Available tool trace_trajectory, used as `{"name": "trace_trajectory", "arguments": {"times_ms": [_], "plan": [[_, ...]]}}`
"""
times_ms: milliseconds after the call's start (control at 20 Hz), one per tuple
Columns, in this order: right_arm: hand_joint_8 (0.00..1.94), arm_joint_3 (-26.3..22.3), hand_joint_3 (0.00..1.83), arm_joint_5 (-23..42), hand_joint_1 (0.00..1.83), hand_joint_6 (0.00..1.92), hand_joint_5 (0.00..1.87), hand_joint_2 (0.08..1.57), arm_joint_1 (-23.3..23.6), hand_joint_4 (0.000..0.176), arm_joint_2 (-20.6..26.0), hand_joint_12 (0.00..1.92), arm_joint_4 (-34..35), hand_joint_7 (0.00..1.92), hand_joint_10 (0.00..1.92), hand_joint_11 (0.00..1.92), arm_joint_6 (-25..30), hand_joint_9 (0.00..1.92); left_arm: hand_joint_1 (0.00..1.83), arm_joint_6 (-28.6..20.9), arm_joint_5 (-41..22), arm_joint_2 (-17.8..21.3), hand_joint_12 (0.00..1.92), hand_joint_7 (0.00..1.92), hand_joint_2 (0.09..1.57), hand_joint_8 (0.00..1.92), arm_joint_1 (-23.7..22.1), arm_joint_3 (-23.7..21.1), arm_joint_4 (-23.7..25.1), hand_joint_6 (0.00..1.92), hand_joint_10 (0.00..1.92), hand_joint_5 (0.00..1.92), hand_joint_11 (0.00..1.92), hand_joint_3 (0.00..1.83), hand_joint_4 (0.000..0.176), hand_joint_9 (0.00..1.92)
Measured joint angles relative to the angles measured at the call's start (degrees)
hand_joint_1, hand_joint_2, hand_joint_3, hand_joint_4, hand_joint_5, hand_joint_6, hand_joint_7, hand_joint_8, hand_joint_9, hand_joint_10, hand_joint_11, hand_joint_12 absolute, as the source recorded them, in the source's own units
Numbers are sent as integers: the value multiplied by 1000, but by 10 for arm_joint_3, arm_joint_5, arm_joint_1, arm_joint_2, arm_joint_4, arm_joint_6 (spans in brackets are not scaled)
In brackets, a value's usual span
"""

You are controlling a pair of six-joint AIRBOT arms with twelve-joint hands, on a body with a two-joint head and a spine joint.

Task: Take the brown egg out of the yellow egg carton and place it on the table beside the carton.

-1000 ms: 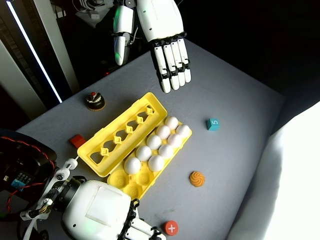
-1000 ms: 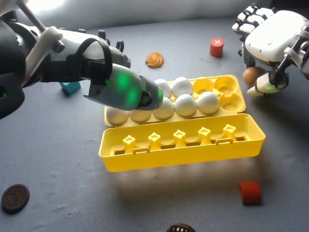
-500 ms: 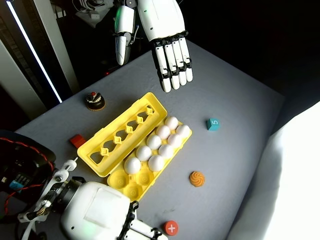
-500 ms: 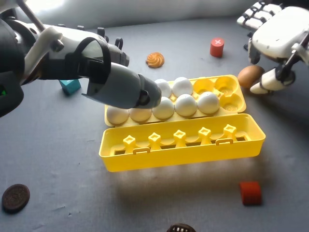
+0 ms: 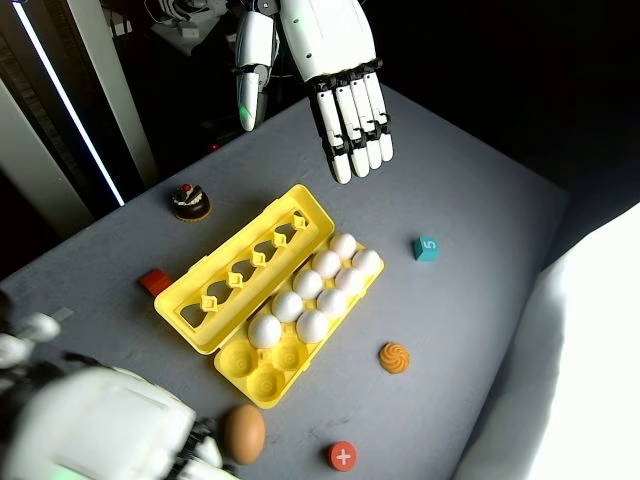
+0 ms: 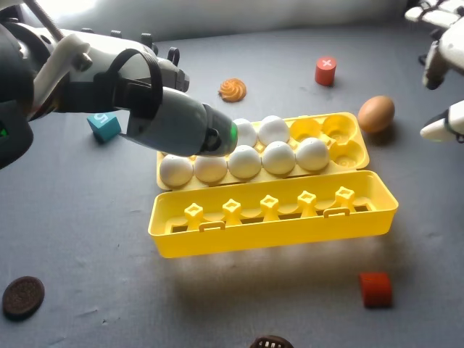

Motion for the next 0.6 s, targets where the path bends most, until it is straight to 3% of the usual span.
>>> {"name": "trace_trajectory", "arguments": {"times_ms": [200,250,300,350,400,450,550,600], "plan": [[0,-75,0,0,533,11,883,853,0,71,65,0,5,0,0,0,0,0,0,0,0,0,0,24,1218,0,0,0,3,0,1,58,0,0,0,3],[0,-89,0,0,540,11,886,868,1,43,76,0,12,0,0,0,-2,0,0,0,0,0,0,27,1220,1,0,0,3,2,3,62,0,0,0,7],[0,-103,0,-1,542,11,887,870,5,37,87,0,30,0,0,0,-9,0,0,0,0,0,0,28,1221,2,0,0,3,2,3,63,0,0,0,7],[0,-115,0,0,542,11,887,870,7,37,98,0,33,0,0,0,-14,0,0,0,1,0,0,28,1221,2,0,0,3,2,3,63,0,0,0,7],[0,-129,0,6,526,25,924,873,7,55,109,0,35,0,0,0,-16,0,0,0,1,0,0,39,1221,6,0,0,3,4,4,69,0,0,0,10],[0,-145,2,15,526,32,945,878,9,25,118,0,38,0,0,0,-31,0,0,0,0,0,0,17,1222,0,0,0,3,0,0,53,0,0,0,1],[0,-162,2,19,527,32,950,880,19,16,125,0,65,0,0,0,-62,0,0,1,0,0,0,10,1222,0,0,0,3,0,0,49,0,0,0,0],[244,-177,0,23,449,556,1009,947,33,0,128,353,102,496,360,0,-95,231,0,3,0,0,0,10,1220,1,0,0,3,0,0,47,0,0,0,0]]}}
